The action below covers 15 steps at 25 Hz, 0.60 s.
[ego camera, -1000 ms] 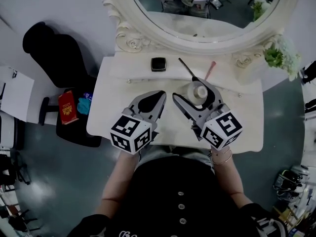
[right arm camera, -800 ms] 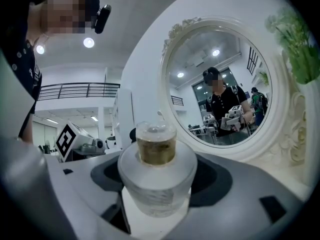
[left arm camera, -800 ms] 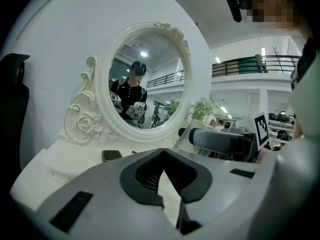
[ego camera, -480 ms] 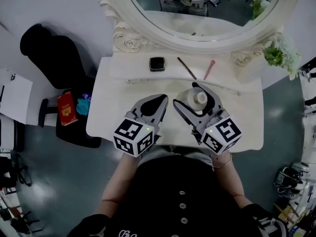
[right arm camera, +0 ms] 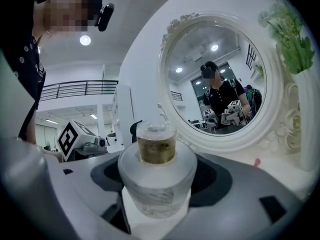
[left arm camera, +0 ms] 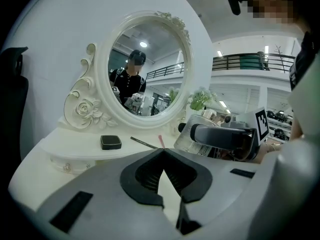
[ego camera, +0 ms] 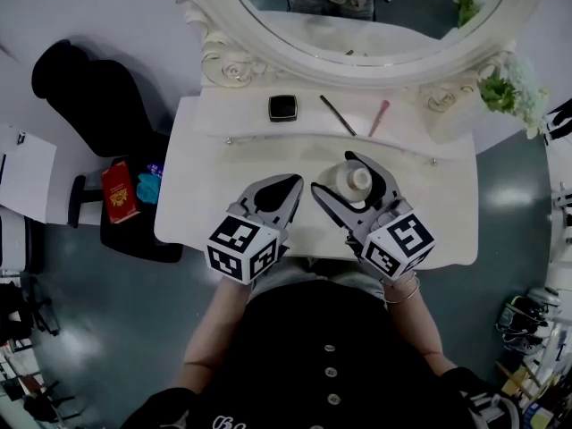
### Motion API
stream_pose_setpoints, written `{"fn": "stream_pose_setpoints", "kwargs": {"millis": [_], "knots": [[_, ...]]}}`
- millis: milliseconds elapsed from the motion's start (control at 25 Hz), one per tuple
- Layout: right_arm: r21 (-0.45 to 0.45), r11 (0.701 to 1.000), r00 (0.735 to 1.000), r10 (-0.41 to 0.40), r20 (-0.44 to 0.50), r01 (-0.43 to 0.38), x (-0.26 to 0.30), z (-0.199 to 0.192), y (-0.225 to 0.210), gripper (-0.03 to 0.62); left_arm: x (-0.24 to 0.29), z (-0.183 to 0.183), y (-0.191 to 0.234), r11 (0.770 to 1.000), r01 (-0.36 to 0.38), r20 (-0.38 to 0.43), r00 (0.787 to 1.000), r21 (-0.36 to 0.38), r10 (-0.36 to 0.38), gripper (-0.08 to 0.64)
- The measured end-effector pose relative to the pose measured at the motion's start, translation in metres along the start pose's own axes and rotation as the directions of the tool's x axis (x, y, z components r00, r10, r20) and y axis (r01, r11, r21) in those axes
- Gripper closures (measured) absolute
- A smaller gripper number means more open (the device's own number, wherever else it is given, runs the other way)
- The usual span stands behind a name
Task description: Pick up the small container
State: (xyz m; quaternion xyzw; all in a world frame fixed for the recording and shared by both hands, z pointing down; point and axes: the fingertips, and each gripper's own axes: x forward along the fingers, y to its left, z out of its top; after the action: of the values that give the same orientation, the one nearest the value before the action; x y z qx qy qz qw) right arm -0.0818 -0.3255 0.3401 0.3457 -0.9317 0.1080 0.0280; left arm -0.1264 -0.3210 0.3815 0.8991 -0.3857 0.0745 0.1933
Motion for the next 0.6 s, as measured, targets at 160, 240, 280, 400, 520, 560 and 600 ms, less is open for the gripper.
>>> {"fn": "stream_pose_setpoints", "kwargs": {"millis": [160,240,280,400,520,560,600], "knots": [[0.019,1.0,1.0,0.0,-0.013,0.001,0.0,-0.006,0.001,0.253,-0.001,-0.003,0.002,1.0,-0.007,0.0,1.0,-0.016,0.007,0.548],[0.026,1.0,1.0,-0.001,-0.017,0.001,-0.001,-0.008,0.002,0.253,-0.001,-0.004,0.003,1.0,-0.012,-0.001,1.0,-0.022,0.012,0.548],[0.027,1.0,1.0,-0.001,-0.019,0.002,-0.001,-0.009,0.002,0.253,-0.001,-0.004,0.004,1.0,-0.013,-0.001,1.0,-0.023,0.013,0.548],[0.034,0.999,1.0,-0.004,-0.023,0.005,-0.001,-0.012,0.001,0.253,-0.002,-0.005,0.004,1.0,-0.017,0.0,1.0,-0.025,0.017,0.548],[0.038,0.999,1.0,-0.009,-0.024,0.01,-0.002,-0.012,0.0,0.253,-0.002,-0.006,0.003,0.999,-0.017,0.001,1.0,-0.028,0.017,0.548],[0.037,0.999,1.0,-0.013,-0.025,0.014,-0.003,-0.012,0.0,0.253,-0.003,-0.006,0.002,0.999,-0.016,0.001,1.0,-0.028,0.016,0.548],[0.037,0.999,1.0,-0.016,-0.025,0.017,-0.003,-0.011,0.0,0.253,-0.003,-0.006,0.001,0.999,-0.015,0.002,1.0,-0.028,0.015,0.548]]}}
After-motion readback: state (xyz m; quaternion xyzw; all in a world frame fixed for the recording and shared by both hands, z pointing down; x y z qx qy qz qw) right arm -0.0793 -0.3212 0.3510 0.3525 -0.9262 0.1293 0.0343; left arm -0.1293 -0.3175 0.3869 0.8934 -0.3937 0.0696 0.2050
